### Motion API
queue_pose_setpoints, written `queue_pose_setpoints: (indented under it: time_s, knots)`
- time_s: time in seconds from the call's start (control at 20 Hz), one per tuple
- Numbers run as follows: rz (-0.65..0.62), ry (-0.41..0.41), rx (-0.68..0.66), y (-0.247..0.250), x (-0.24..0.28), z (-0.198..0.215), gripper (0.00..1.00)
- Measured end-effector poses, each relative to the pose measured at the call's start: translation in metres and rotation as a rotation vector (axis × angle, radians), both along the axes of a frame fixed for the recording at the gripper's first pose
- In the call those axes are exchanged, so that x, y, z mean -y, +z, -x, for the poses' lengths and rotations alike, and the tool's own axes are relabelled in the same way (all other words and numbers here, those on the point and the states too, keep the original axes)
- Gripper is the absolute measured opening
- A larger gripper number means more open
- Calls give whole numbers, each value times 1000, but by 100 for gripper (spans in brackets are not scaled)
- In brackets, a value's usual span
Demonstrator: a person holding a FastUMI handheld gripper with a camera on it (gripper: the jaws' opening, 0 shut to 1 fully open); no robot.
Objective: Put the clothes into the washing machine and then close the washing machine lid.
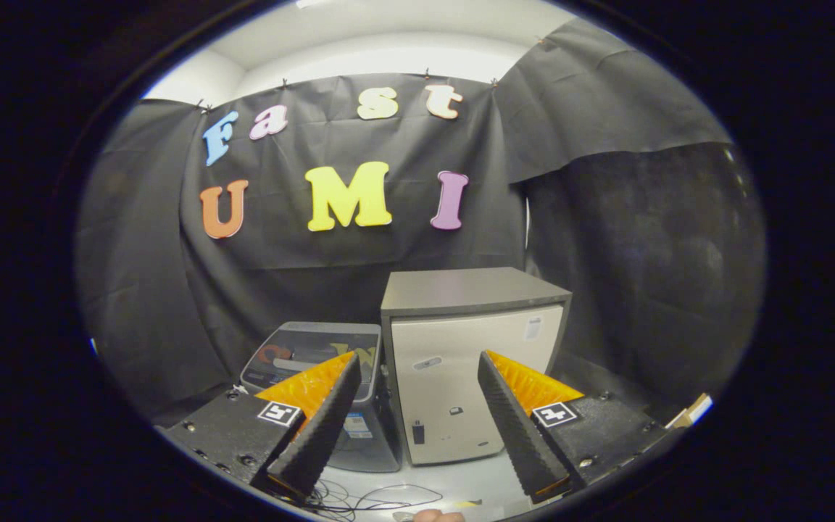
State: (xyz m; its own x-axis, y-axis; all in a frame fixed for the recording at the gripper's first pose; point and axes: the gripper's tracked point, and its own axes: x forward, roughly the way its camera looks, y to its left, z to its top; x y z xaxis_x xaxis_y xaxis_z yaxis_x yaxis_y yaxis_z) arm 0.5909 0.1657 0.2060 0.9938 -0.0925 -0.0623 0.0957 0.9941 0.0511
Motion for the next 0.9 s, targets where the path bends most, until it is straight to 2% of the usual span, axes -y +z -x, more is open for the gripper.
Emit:
queue_pose_setpoints:
  time_s: [0.9]
  knots:
    - [1,-6,55,18,7,6,100]
